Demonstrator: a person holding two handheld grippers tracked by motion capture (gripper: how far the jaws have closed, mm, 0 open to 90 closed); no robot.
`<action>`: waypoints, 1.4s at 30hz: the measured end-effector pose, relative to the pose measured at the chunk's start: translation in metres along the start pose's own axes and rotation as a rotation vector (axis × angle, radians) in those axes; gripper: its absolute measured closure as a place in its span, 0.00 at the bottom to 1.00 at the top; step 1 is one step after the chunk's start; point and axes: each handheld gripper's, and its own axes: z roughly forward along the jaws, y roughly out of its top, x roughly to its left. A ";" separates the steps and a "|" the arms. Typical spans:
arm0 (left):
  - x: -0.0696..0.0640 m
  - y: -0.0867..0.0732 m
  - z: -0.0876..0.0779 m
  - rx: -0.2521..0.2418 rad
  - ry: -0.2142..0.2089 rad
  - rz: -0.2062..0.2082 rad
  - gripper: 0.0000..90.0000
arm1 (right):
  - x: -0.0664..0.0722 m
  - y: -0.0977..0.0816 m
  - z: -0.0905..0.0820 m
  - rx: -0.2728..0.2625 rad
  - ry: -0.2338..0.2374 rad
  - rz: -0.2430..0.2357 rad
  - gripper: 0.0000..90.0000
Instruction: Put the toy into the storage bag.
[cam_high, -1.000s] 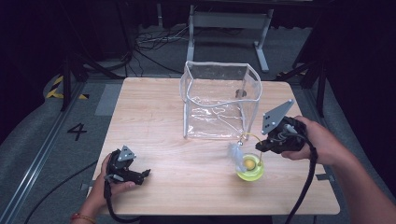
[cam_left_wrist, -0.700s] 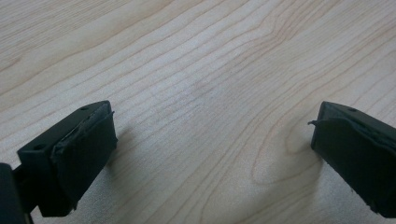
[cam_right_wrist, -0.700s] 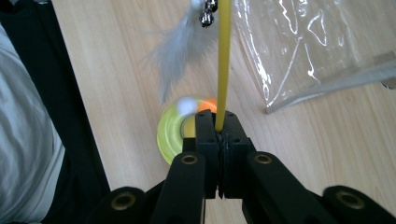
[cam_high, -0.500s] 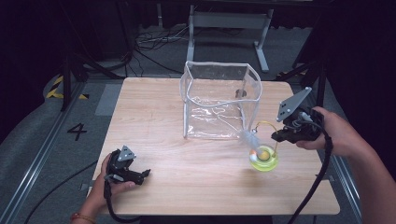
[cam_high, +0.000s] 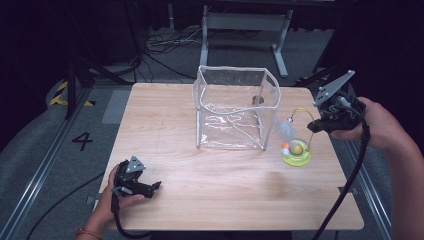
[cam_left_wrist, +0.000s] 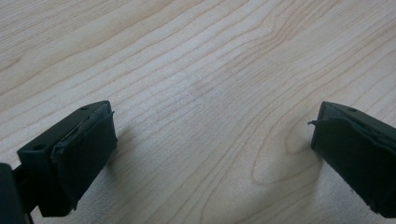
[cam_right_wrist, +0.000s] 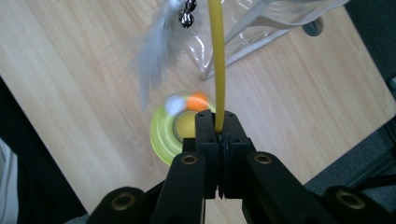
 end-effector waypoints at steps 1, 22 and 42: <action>0.000 0.000 0.000 -0.002 0.002 0.003 0.00 | -0.003 0.000 -0.002 -0.008 -0.001 0.008 0.98; 0.000 0.000 0.000 0.002 0.001 0.003 0.00 | -0.056 0.039 -0.055 -0.026 -0.116 0.073 0.98; 0.001 0.001 0.000 0.006 -0.009 0.004 0.00 | -0.067 0.117 -0.083 -0.085 -0.155 0.010 0.98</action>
